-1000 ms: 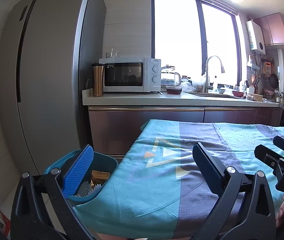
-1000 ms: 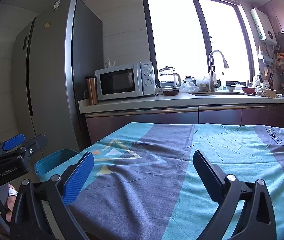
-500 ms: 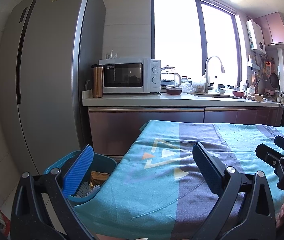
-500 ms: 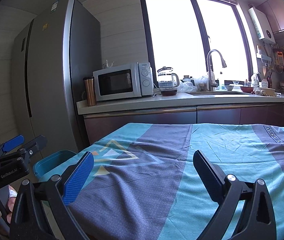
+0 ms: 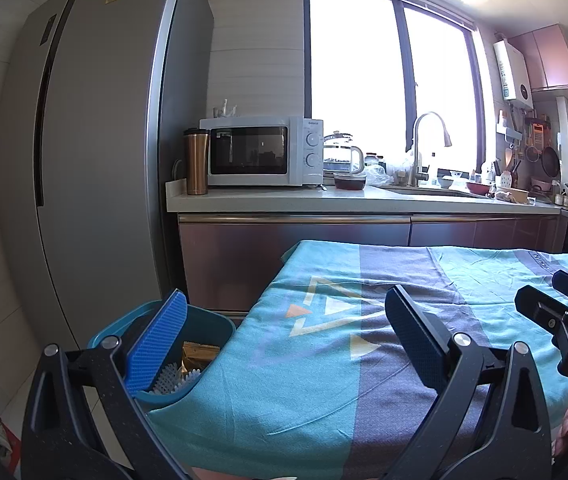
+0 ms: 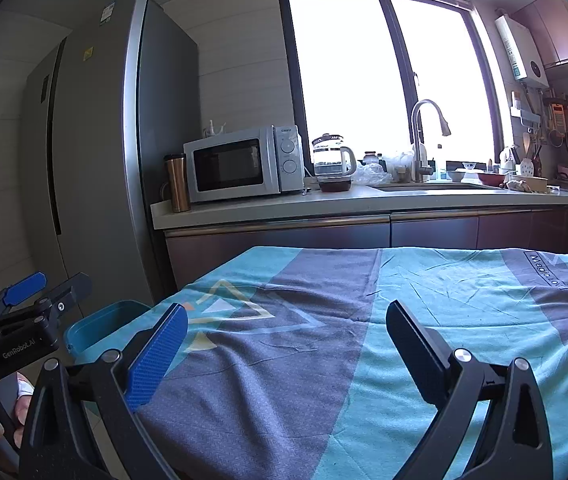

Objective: Collect trash

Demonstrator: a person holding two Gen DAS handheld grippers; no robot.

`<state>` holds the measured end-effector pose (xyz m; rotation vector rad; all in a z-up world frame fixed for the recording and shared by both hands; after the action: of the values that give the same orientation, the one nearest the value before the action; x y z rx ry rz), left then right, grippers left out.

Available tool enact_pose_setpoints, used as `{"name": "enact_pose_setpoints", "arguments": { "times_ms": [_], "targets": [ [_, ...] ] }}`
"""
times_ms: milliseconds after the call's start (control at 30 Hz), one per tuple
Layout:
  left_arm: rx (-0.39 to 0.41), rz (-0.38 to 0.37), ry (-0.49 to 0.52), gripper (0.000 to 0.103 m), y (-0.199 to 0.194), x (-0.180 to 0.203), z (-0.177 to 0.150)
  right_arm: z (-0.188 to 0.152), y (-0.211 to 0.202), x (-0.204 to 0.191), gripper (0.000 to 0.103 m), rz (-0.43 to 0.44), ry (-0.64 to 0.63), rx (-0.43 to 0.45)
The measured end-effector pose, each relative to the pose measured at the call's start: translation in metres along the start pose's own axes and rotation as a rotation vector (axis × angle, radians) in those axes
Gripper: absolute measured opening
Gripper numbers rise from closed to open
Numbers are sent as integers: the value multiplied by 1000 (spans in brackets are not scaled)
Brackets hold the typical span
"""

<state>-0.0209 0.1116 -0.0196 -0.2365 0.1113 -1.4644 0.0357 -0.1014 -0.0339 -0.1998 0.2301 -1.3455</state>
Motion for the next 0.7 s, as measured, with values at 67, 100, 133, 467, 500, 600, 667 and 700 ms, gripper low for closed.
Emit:
{"name": "enact_pose_setpoints", "arguments": {
  "times_ms": [67,100,133,467,500,600,667,700],
  "targets": [
    [-1,0,0,98,0,0,0,0,0,0,96,0,0,-1],
    [-1,1,0,98,0,0,0,0,0,0,96,-1,0,0],
    [-2,0,-1,98,0,0,0,0,0,1,96,-1,-1,1],
    [4,8,0,98,-1,0,-1,2,-3,1,96,-7,-3,11],
    [5,10,0,98,-1,0,-2,3,-3,1,96,-8,-3,12],
    [6,11,3,98,-1,0,-1,3,-3,2,96,-9,-1,13],
    [6,10,4,98,-2,0,-1,3,-2,3,96,-8,3,11],
    [6,10,4,98,-3,0,-1,3,-3,3,96,-9,3,11]
  ]
}}
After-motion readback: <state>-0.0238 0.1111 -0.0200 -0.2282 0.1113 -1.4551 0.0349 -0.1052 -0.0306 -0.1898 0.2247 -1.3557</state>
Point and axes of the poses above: each gripper's, at about its wrist camera, not at the fingertips, and y roughly the way its jaws point, x to its right, z to its top, the point moved 3 cm from there along y, roughly the way its jaws point, and after that the axes turned 3 degrees about -y, right-handed, at the moved point
